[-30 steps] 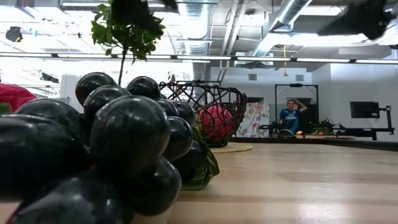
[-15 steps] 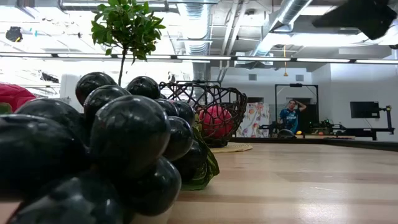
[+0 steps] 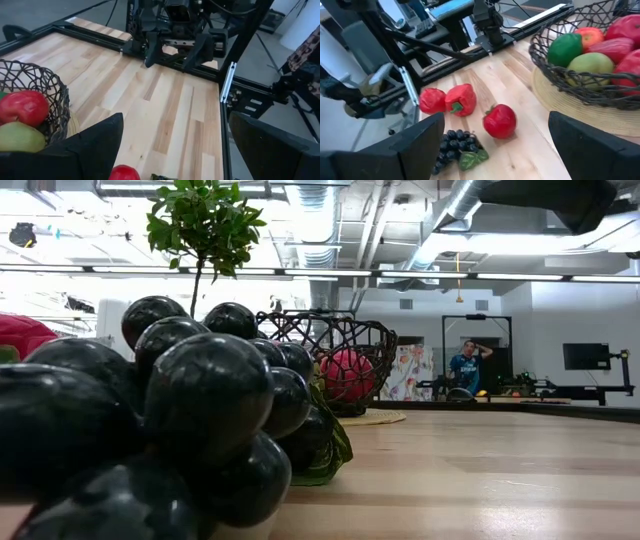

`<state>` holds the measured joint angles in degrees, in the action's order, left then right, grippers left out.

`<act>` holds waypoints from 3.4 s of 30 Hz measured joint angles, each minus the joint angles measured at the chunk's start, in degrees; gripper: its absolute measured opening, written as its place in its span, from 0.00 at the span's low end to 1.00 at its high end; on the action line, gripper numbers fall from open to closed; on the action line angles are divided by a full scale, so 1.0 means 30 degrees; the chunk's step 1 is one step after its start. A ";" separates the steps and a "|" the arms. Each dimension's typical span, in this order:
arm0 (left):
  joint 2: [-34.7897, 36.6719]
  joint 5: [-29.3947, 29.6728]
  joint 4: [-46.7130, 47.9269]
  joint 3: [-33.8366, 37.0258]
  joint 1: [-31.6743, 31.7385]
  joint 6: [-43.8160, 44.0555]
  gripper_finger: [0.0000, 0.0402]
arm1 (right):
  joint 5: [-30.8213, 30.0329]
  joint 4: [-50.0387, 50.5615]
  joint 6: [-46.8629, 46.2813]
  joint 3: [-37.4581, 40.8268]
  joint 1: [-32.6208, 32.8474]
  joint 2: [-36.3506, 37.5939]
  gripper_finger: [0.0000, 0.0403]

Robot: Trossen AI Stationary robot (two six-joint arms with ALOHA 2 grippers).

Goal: Build produce basket
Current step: Put the red tomato into the basket

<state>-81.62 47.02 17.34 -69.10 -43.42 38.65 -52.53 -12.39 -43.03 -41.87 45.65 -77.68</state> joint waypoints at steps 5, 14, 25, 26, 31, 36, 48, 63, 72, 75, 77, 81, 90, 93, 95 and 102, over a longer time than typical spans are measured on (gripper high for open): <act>0.0000 -0.0008 0.0010 0.0000 -0.0016 0.0015 0.86 | 0.0021 -0.0528 0.0010 0.0000 -0.0137 -0.0124 0.93; -0.0007 -0.1101 0.1525 0.0000 -0.0176 0.1559 0.86 | 0.0035 -0.0645 0.0455 0.0000 -0.0404 -0.0119 0.93; -0.0007 -0.2066 0.3056 0.0000 -0.0183 0.3060 0.86 | 0.1659 -0.1060 0.0571 0.0000 -0.1307 -0.0119 0.93; -0.0007 -0.2081 0.3060 0.0000 -0.0189 0.3067 0.86 | 0.1716 -0.1054 0.0571 0.0000 -0.1369 -0.0119 0.93; -0.0007 -0.2075 0.3140 0.0000 -0.0409 0.3067 0.86 | 0.2229 -0.1108 0.0564 0.0000 -0.1626 -0.0119 0.93; -0.0007 -0.2067 0.3304 0.0000 -0.0554 0.3067 0.86 | 0.2571 -0.1109 0.0564 0.0000 -0.1915 -0.0119 0.93; -0.0015 -0.2045 0.3453 0.0000 -0.0547 0.3067 0.86 | 0.3066 -0.1129 0.0495 0.0000 -0.2149 -0.0119 0.93; -0.0015 -0.3804 0.3829 0.0000 -0.0547 0.3671 0.86 | 0.3509 -0.1147 0.0491 0.0000 -0.2127 -0.0119 0.93; -0.0015 -0.4645 0.6587 0.0000 -0.0915 0.6455 0.86 | 0.3568 -0.1148 0.0491 0.0000 -0.2091 -0.0119 0.93; -0.0015 -0.4542 0.6892 0.0001 -0.1218 0.7221 0.86 | 0.3569 -0.1147 0.0491 0.0000 -0.2091 -0.0119 0.93; -0.0015 -0.4530 0.6907 0.0000 -0.1438 0.7347 0.86 | 0.3569 -0.1147 0.0491 0.0000 -0.2095 -0.0119 0.93; -0.0015 -0.4396 0.6914 0.0000 -0.1780 0.7553 0.86 | 0.3577 -0.1169 0.0491 0.0000 -0.2098 -0.0119 0.93; -0.0015 -0.3927 0.6916 0.0000 -0.2150 0.7847 0.86 | 0.3599 -0.1169 0.0505 0.0000 -0.2295 -0.0126 0.93; -0.0015 -0.3910 0.6921 0.0000 -0.2150 0.7847 0.86 | 0.3598 -0.1169 0.0517 0.0000 -0.2406 -0.0126 0.93; -0.0015 -0.3889 0.6928 0.0000 -0.2140 0.7847 0.86 | 0.3591 -0.1172 0.0688 0.0000 -0.2407 -0.0126 0.93; -0.0015 -0.3881 0.6935 0.0000 -0.2250 0.8188 0.86 | 0.3577 -0.2449 0.1616 0.0031 -0.2394 -0.0806 0.93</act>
<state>-81.67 35.38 38.15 -69.10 -50.16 63.22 -41.80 -19.74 -38.19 -41.77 38.47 -80.10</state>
